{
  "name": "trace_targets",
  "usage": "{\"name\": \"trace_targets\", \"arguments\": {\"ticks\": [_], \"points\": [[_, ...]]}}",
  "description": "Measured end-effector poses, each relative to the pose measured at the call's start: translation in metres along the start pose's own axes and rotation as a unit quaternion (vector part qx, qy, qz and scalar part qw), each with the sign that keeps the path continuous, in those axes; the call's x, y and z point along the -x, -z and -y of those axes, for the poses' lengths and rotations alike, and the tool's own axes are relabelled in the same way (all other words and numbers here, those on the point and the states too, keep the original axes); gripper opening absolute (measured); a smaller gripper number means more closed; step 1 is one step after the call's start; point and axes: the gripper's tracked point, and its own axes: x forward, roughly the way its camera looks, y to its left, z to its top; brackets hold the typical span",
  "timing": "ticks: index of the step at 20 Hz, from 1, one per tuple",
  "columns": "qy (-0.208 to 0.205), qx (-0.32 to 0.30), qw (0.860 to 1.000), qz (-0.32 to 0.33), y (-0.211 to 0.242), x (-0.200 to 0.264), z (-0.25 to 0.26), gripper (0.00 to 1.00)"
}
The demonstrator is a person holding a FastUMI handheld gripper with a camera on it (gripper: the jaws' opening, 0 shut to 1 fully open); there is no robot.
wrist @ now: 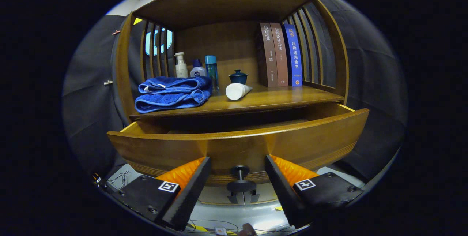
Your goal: Pull open the drawer, take out the items inside it, and place them on the countertop above the cabinet.
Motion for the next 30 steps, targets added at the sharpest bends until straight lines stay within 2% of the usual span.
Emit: {"name": "trace_targets", "arguments": {"ticks": [12, 17, 25, 30], "points": [[0.007, -0.005, 1.0, 0.008, -0.013, -0.058, -0.004, 0.99], [0.007, 0.001, 1.0, 0.01, -0.011, -0.062, -0.003, 0.99], [0.009, -0.006, 1.0, -0.021, 0.002, -0.063, 0.0, 0.99], [0.006, 0.0, 1.0, 0.003, -0.018, -0.044, -0.002, 0.99]]}}
